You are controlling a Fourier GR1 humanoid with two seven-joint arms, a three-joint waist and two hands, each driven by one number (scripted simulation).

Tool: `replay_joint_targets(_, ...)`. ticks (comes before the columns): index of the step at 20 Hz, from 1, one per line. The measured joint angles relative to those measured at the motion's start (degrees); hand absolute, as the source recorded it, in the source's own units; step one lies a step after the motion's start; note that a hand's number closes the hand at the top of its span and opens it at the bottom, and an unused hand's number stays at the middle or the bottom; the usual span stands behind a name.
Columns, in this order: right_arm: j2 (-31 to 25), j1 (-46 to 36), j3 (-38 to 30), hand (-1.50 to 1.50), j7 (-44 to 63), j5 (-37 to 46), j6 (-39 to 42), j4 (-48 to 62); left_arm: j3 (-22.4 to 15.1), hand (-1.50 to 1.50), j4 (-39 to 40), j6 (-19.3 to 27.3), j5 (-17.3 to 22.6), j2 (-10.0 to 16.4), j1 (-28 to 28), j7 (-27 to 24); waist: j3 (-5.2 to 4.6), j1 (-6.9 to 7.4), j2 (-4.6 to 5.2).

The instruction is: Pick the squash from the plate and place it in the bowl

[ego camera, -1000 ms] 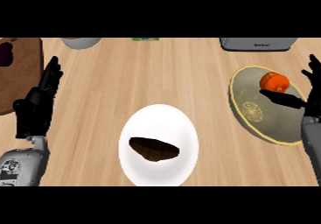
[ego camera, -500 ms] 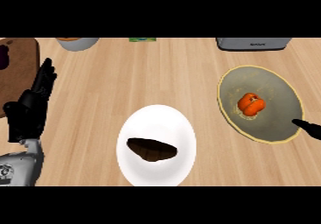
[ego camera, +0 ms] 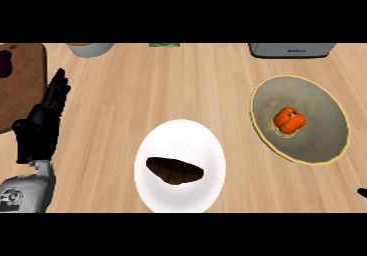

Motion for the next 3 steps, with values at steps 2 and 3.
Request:
replay_joint_targets(2, 0.8, 2.92, -0.94, -1.5, -0.28, -0.39, 1.54, -2.72, 0.31, 0.0, -0.85, -0.2, -0.07, 0.12, -0.34, 1.06, -0.01, 0.06, 0.01)
replay_joint_targets(3, 1.55, 4.38, -1.18, -1.5, -0.47, -0.52, 2.19, -4.37, 0.25, 0.0, -1.03, -0.34, -0.15, 0.04, -0.36, 1.19, 0.0, 0.07, 0.01)
